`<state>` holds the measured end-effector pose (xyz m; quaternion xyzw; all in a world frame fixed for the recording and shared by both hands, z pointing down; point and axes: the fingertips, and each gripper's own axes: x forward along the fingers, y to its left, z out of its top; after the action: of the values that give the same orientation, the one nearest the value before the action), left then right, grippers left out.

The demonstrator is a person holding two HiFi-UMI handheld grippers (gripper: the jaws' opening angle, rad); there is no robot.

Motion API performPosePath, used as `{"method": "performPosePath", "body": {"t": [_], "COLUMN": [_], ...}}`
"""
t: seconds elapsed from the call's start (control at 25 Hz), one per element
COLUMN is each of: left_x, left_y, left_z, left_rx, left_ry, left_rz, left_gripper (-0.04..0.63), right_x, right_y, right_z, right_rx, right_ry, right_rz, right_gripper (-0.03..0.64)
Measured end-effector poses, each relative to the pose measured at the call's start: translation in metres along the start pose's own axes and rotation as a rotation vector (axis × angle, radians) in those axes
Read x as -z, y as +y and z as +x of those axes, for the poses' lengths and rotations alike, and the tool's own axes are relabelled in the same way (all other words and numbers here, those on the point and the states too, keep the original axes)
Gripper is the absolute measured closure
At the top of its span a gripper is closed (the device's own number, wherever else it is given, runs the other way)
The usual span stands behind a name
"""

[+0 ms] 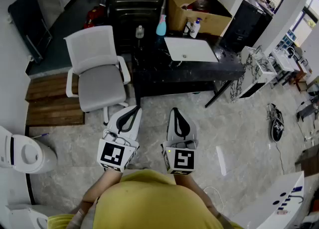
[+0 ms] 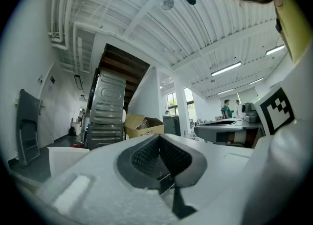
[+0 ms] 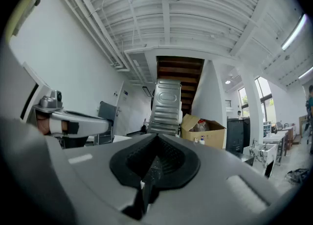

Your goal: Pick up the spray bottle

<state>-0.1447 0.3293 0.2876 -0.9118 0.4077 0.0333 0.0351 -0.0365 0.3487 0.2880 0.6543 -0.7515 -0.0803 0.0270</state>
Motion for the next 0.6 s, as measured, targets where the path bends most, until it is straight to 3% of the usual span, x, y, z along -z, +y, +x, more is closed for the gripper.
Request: {"method": "performPosePath", "body": {"t": [0.24,0.48,0.6], "left_x": [0.006,0.014,0.024], "left_y": [-0.018,-0.006,0.007], "left_z": [0.019,0.044,0.065], "left_rx": [-0.001,-0.012,0.0], "left_ry": [0.013,0.022,0.022], "left_rz": [-0.001,-0.014,-0.018], "left_gripper": [0.592,0.591,0.492], "right_x": [0.003,0.013,0.023], "right_y": [-0.022,-0.03,-0.037], "right_z": [0.002,0.019,0.036], "right_rx": [-0.017,-0.028,-0.018], "right_ry": [-0.04,-0.033,-0.018], "right_rz": [0.032,0.016,0.017], "right_gripper": [0.617,0.617,0.617]}}
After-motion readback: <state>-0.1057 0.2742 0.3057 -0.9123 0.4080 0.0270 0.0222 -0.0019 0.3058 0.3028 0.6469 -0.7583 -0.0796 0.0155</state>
